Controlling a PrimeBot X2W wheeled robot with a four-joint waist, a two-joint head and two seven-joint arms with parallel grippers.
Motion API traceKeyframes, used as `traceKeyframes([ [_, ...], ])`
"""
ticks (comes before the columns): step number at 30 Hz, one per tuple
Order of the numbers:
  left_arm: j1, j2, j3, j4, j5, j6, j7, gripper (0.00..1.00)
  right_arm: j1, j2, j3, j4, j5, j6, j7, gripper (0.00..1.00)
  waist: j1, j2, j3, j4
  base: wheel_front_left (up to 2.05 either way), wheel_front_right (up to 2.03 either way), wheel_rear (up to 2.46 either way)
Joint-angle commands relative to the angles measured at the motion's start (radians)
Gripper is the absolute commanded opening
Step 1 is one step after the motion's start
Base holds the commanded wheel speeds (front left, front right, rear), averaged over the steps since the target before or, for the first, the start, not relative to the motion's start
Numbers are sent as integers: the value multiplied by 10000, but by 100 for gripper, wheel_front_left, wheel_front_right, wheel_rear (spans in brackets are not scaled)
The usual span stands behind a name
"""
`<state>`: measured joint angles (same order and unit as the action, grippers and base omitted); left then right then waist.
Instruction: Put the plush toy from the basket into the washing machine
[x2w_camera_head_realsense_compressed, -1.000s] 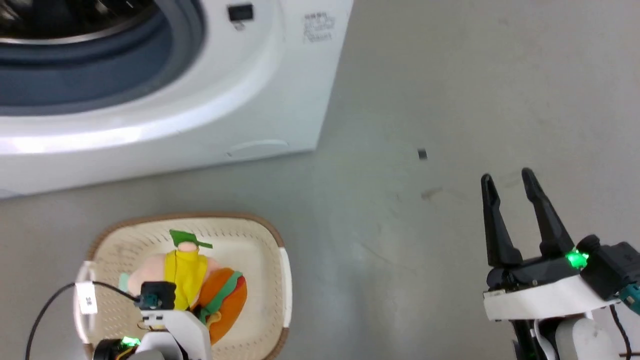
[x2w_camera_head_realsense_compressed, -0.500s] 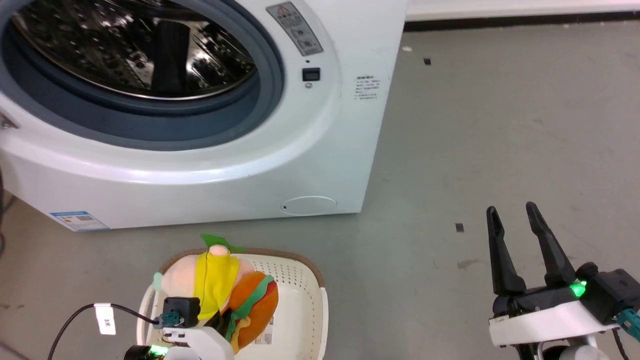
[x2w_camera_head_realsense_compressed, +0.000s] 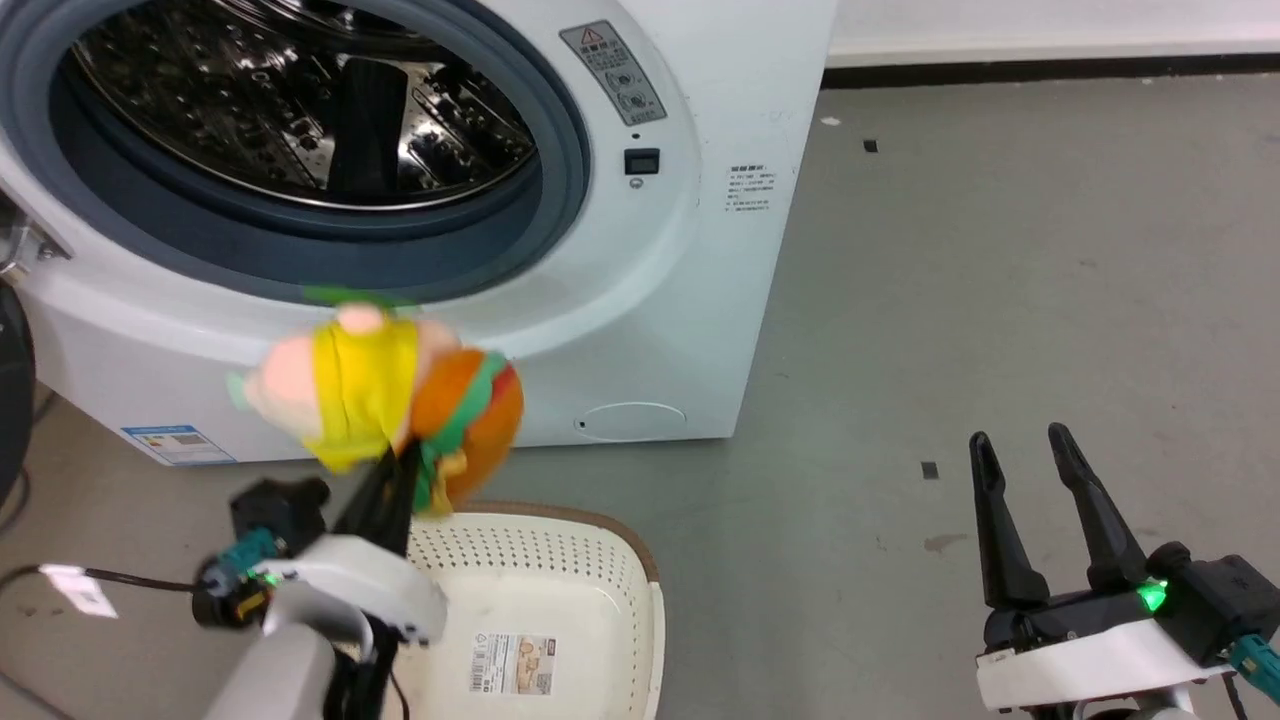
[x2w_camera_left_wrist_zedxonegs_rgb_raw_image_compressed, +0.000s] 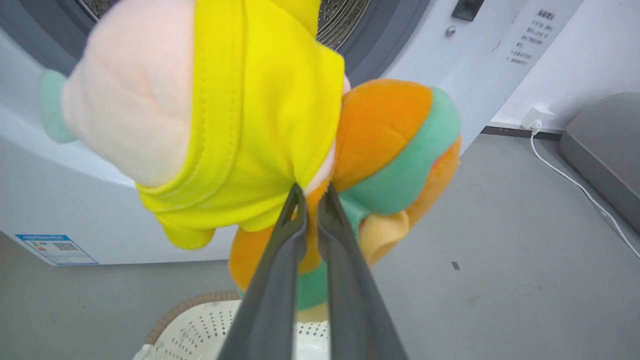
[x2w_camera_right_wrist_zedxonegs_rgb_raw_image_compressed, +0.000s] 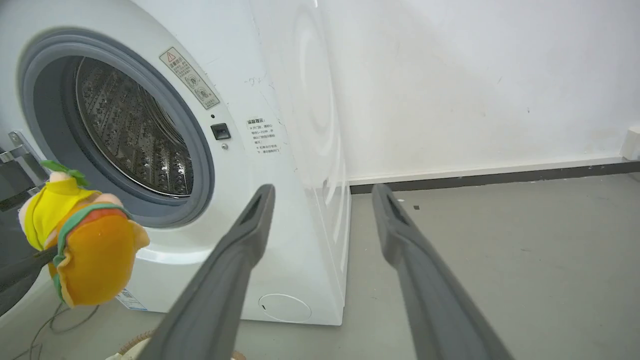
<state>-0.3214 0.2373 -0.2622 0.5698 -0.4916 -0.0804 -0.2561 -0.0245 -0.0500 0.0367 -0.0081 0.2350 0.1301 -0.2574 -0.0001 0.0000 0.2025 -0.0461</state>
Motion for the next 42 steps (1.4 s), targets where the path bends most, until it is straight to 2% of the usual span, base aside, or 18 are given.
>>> traceKeyframes([
  [1, 50, 138, 230, -819, 168, 80, -55, 0, -29, -2, 12, -58, -81, 6, -44, 100, 1, 0, 181, -108, 0, 0, 0],
  [6, -423, 470, 863, -2559, 329, 275, -56, 0, -228, -2, 66, -147, -99, 6, -44, 100, 1, 0, 691, -378, 0, 0, 0],
  [11, -1222, 956, 1258, -3470, 285, 485, 393, 0, -465, -2, 140, -219, -43, 6, -44, 100, 1, 0, 1329, -775, 0, 0, 0],
  [14, -1898, 1399, 1479, -3730, 252, 520, 886, 0, -669, -2, 224, -280, 54, 6, -44, 100, 1, 0, 1811, -1063, 0, 0, 0],
  [18, -2638, 1620, 1796, -3917, 1, 637, 1356, 0, -874, -2, 282, -339, 181, 6, -44, 100, 1, 0, 2319, -1354, 0, 0, 0],
  [22, -3526, 2165, 2037, -3981, 17, 786, 2030, 0, -1184, -2, 305, -421, 801, 6, -44, 100, 1, 0, 3001, -1807, 0, 0, 0],
  [31, -5903, 3263, 2066, -2868, 94, 743, 3754, 0, -1719, -2, 437, -715, 1089, 6, -44, 100, 1, 0, 4289, -2447, 0, 0, 0],
  [34, -6719, 3862, 1619, -2230, 804, 723, 4268, 0, -1841, -2, 549, -742, 1225, 6, -44, 100, 1, 0, 4694, -2614, 0, 0, 0],
  [42, -8891, 4537, 811, -501, 1824, 518, 5058, 0, -2041, -2, 847, -985, 1750, 6, -44, 100, 1, 0, 5563, -3045, 0, 0, 0],
])
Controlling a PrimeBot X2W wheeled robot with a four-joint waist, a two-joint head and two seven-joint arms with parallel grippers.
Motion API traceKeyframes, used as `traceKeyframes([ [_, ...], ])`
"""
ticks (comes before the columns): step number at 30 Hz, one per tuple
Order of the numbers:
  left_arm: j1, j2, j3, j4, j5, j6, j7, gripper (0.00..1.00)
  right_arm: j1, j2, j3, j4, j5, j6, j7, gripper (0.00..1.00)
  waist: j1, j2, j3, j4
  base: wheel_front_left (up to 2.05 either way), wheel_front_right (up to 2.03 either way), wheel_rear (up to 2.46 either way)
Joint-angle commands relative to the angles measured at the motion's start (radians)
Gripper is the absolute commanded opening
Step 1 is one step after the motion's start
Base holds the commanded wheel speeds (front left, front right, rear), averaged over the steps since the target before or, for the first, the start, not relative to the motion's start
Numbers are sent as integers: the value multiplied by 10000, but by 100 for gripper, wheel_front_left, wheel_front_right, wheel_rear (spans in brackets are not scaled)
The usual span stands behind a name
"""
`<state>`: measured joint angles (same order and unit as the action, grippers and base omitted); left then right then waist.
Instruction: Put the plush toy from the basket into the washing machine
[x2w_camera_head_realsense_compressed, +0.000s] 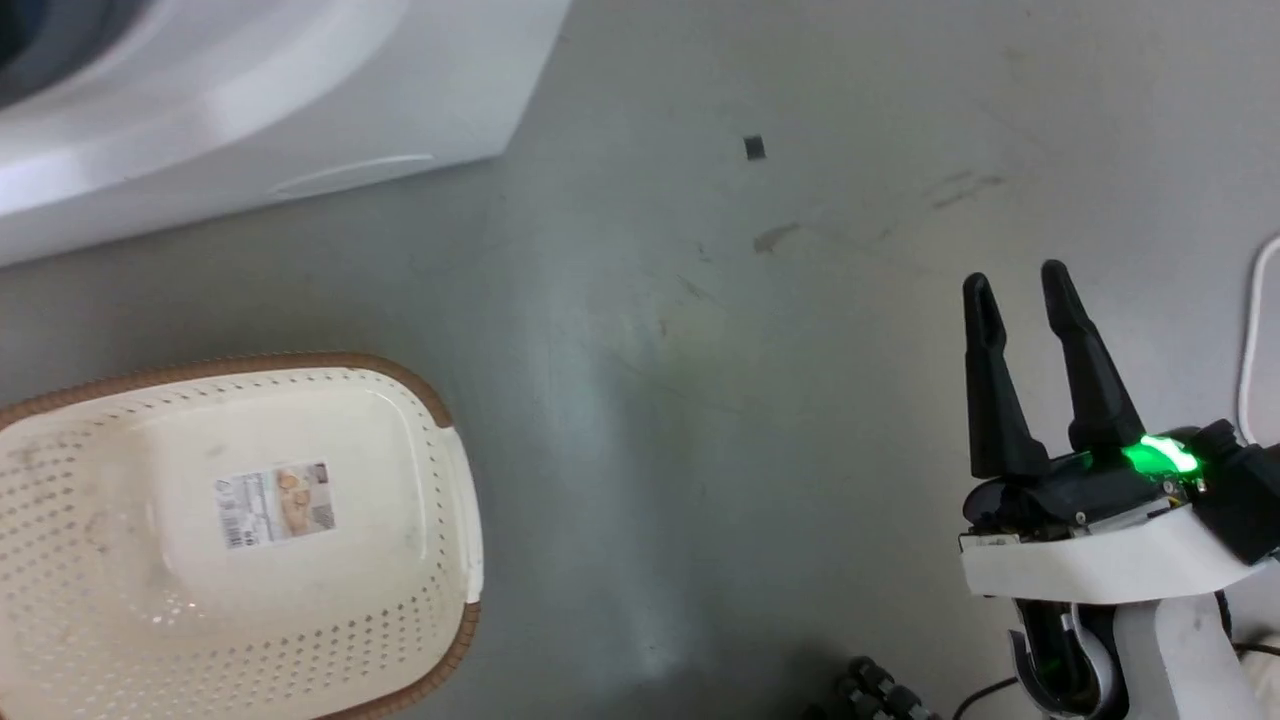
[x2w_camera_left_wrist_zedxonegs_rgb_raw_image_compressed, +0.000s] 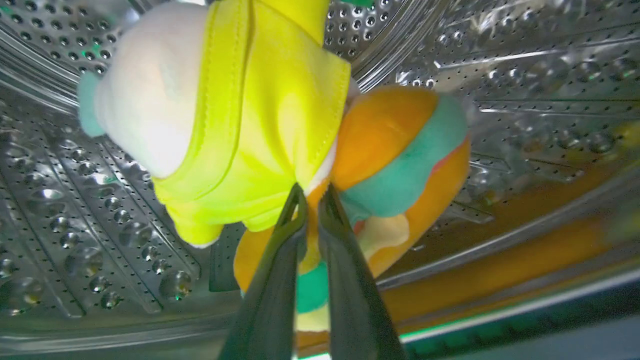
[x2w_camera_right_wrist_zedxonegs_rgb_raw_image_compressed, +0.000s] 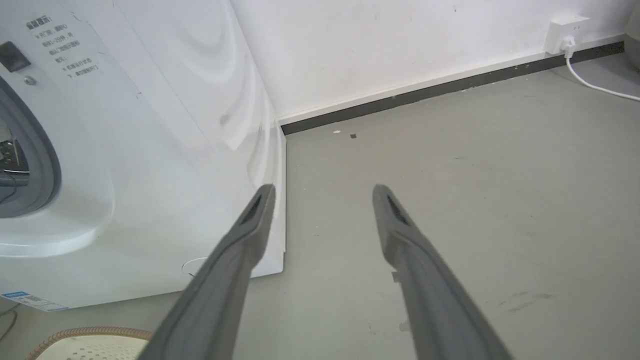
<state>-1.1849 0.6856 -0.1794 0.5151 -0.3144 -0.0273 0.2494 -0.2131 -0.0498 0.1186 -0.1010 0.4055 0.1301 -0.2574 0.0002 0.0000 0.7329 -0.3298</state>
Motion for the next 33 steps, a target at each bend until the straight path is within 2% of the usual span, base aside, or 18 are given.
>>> traceKeyframes([
  [1, -493, 55, -76, 240, 104, -27, 73, 0, -170, -4, 45, -82, 83, 6, -44, 100, -2, 0, 329, -230, 0, 0, 0],
  [9, -1730, 101, -297, 1792, 246, -29, 718, 0, -367, -4, 65, -240, 190, 6, -44, 100, -2, 0, 764, -239, 0, 0, 0],
  [14, -1843, -3, -489, 2200, 336, -141, 124, 0, -453, -4, 118, -162, 226, 6, -44, 100, -2, 0, 768, -126, 0, 0, 0],
  [15, -1797, -7, -559, 2257, 407, -157, -131, 100, -459, -4, 120, -139, 218, 6, -44, 100, -2, 0, 718, -95, 0, 0, 0],
  [21, -1142, -588, -582, 2904, 174, -146, -1598, 100, -393, -4, -112, 19, -33, 6, -44, 100, -2, 0, -76, 320, 0, 0, 0],
  [27, 199, -1719, -616, 3530, -360, -365, -3227, 100, -112, -4, -433, 191, -605, 6, -44, 100, -2, 0, -1559, 1065, 0, 0, 0],
  [28, 978, -2131, -870, 3654, -293, -418, -4057, 100, 59, -4, -589, 282, -861, 6, -44, 100, -2, 0, -2337, 1438, 0, 0, 0],
  [29, 1228, -2299, -936, 3648, -293, -424, -4332, 100, 118, -4, -630, 324, -958, 6, -44, 100, -2, 0, -2610, 1573, 0, 0, 0],
  [33, 2254, -2884, -1030, 3436, -424, -410, -4878, 100, 417, -4, -683, 473, -1302, 6, -44, 100, -2, 0, -3619, 2068, 0, 0, 0],
])
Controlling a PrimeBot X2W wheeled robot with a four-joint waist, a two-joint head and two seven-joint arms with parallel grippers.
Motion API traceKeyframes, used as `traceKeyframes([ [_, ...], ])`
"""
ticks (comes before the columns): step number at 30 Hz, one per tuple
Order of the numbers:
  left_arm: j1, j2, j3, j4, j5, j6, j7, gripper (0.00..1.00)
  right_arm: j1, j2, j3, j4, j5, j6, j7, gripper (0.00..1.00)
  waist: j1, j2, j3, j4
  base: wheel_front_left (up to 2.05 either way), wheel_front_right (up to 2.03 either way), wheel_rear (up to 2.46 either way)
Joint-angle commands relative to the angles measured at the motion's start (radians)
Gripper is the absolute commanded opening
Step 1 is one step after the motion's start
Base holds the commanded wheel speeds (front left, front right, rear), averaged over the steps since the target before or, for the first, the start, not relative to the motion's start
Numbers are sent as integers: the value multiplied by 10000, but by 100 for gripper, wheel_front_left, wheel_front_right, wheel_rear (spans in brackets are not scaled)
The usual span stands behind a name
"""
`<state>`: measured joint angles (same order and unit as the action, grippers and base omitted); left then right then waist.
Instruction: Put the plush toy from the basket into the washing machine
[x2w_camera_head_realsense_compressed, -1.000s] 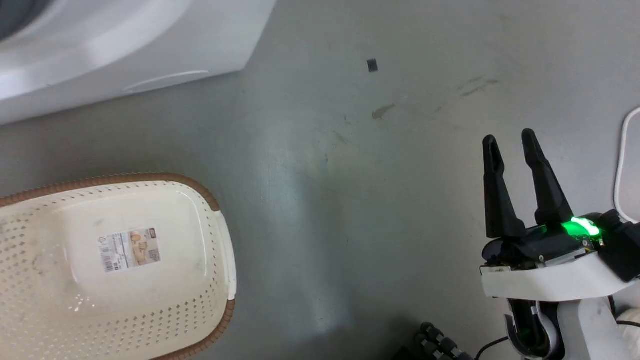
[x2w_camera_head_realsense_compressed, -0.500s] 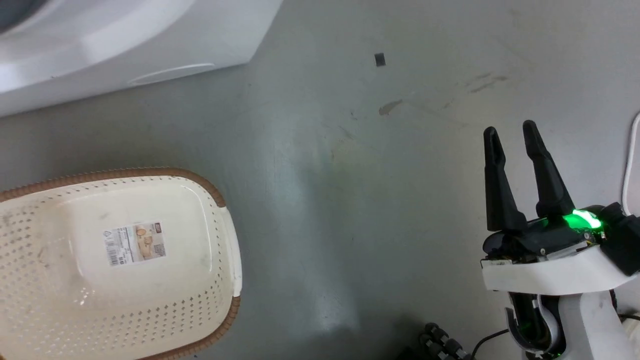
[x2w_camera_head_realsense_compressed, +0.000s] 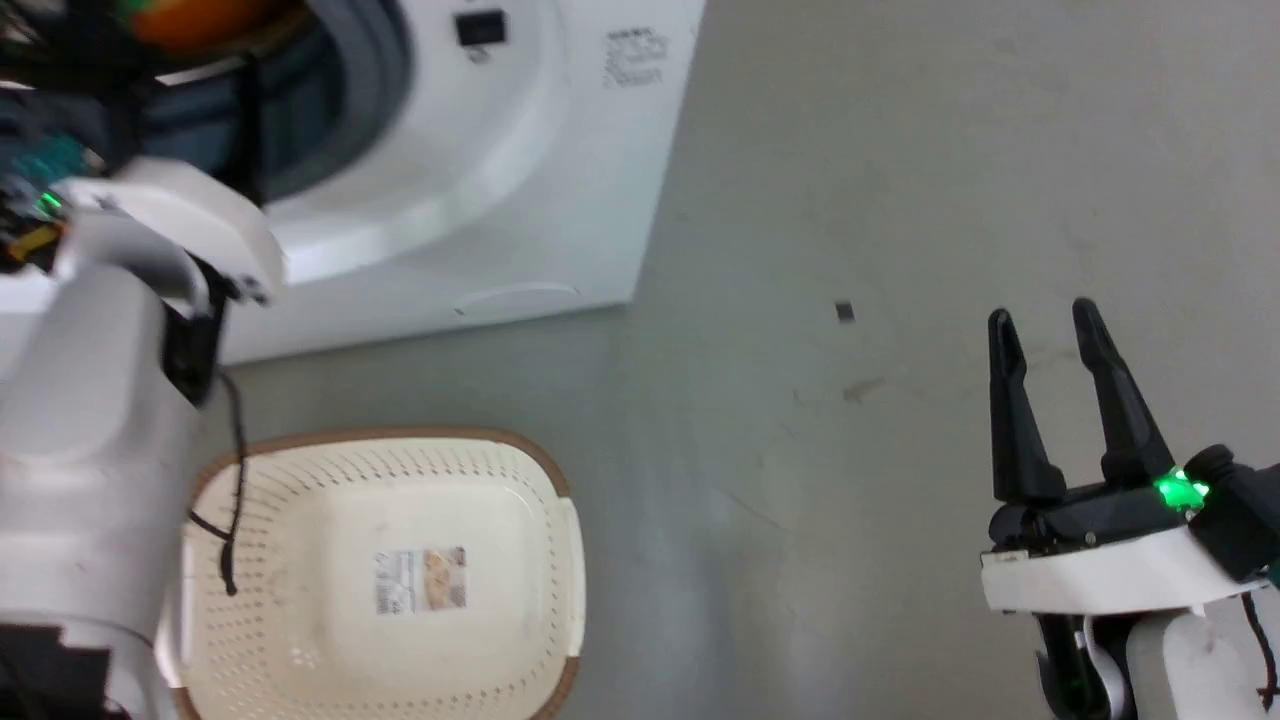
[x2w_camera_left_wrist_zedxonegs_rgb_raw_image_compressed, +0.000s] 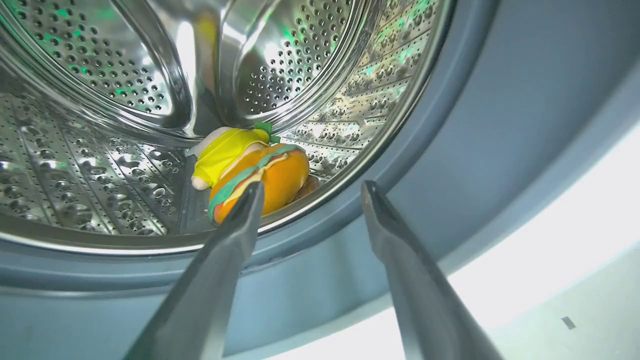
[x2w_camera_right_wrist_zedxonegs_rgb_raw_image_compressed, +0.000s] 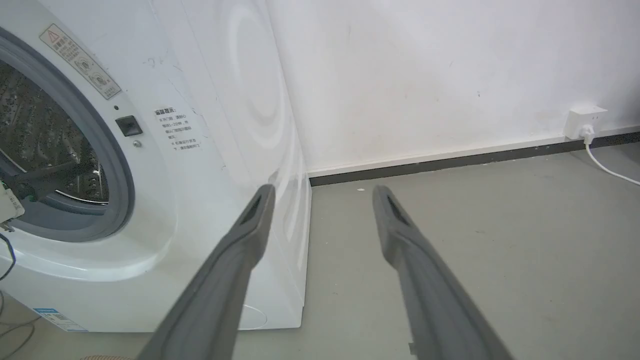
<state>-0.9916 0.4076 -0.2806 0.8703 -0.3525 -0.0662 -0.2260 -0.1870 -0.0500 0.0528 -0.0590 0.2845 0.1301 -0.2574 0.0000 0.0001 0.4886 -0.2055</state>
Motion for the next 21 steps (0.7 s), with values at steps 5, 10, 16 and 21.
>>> traceKeyframes([
  [5, 1856, -737, -90, -950, -136, 102, -327, 100, 648, -2, -122, 196, -352, 6, -44, 100, 0, -1, -2234, 1369, 0, 0, 0],
  [10, 3797, -1252, 195, -2784, -254, 335, -353, 100, 1196, -2, -152, 286, -522, 6, -44, 100, 0, -1, -2993, 1809, 0, 0, 0],
  [16, 6241, -1656, 667, -4989, -136, 814, -356, 100, 1742, -2, -157, 383, -579, 6, -44, 100, 0, -1, -3624, 2102, 0, 0, 0],
  [21, 7633, -1842, 774, -5797, 183, 1103, -356, 100, 1996, -2, -44, 536, -551, 6, -44, 100, 0, -1, -3972, 2205, 0, 0, 0],
])
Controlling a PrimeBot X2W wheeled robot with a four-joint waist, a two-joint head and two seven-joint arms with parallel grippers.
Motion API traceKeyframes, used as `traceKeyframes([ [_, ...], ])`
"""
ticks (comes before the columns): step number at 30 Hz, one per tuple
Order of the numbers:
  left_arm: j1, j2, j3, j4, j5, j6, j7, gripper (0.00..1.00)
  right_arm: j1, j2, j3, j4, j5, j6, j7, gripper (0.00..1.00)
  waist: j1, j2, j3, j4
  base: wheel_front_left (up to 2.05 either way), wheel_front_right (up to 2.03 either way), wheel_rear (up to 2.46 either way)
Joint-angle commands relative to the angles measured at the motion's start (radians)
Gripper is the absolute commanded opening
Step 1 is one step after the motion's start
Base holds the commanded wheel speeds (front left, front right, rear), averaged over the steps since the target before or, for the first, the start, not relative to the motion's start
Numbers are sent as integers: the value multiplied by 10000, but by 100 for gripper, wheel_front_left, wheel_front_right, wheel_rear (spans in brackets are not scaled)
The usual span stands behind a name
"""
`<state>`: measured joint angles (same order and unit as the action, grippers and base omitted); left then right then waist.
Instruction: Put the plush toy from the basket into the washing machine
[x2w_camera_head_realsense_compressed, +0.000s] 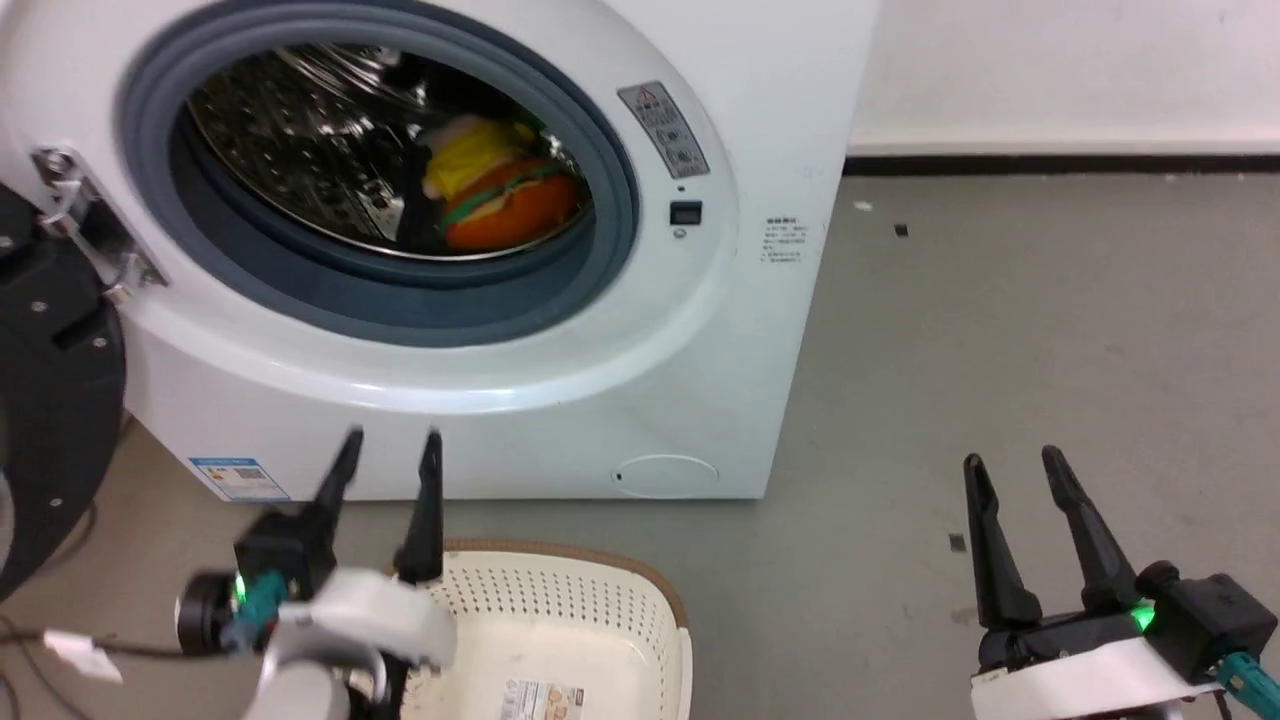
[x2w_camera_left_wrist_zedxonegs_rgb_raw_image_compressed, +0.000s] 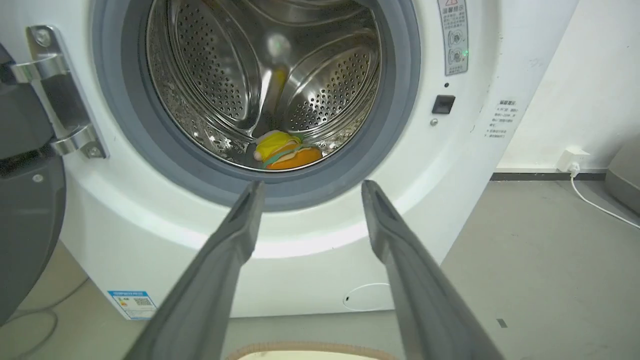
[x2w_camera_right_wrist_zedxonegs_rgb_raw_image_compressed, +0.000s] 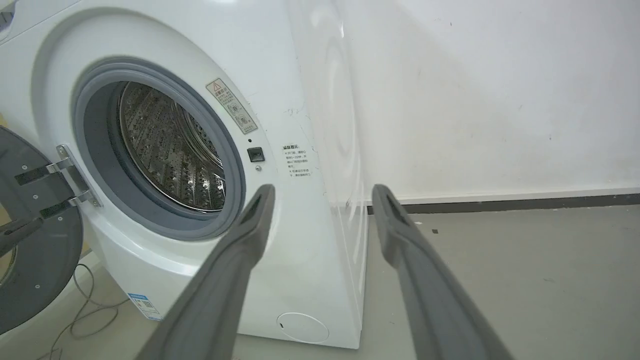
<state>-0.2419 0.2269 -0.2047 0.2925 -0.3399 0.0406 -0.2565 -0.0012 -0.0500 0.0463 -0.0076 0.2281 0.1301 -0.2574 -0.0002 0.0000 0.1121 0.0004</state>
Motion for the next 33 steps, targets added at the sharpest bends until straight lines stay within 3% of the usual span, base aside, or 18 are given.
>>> traceKeyframes([
  [1, 455, -87, 24, -144, 125, 83, -51, 100, 188, -2, 39, 48, 23, 6, -44, 100, 2, 0, -271, 168, 0, 0, 0],
  [6, 1638, -460, 207, -655, 263, 218, -52, 100, 360, -2, 122, 163, 64, 6, -44, 100, 2, 0, -445, 202, 0, 0, 0],
  [15, 2604, -887, 501, -1088, 539, -29, -52, 100, 621, -2, 115, 325, 27, 6, -44, 100, 2, 0, -524, 193, 0, 0, 0],
  [16, 2521, -890, 484, -1060, 539, -31, 3, 0, 545, 0, 120, 307, -1, 0, 1, 0, 2, 0, -527, 194, 0, 0, 0],
  [33, 2509, -988, 660, -1264, 872, -96, 302, 0, 483, 0, 62, 284, -255, -1, 293, 0, 2, 0, -594, 171, 0, 0, 0],
])
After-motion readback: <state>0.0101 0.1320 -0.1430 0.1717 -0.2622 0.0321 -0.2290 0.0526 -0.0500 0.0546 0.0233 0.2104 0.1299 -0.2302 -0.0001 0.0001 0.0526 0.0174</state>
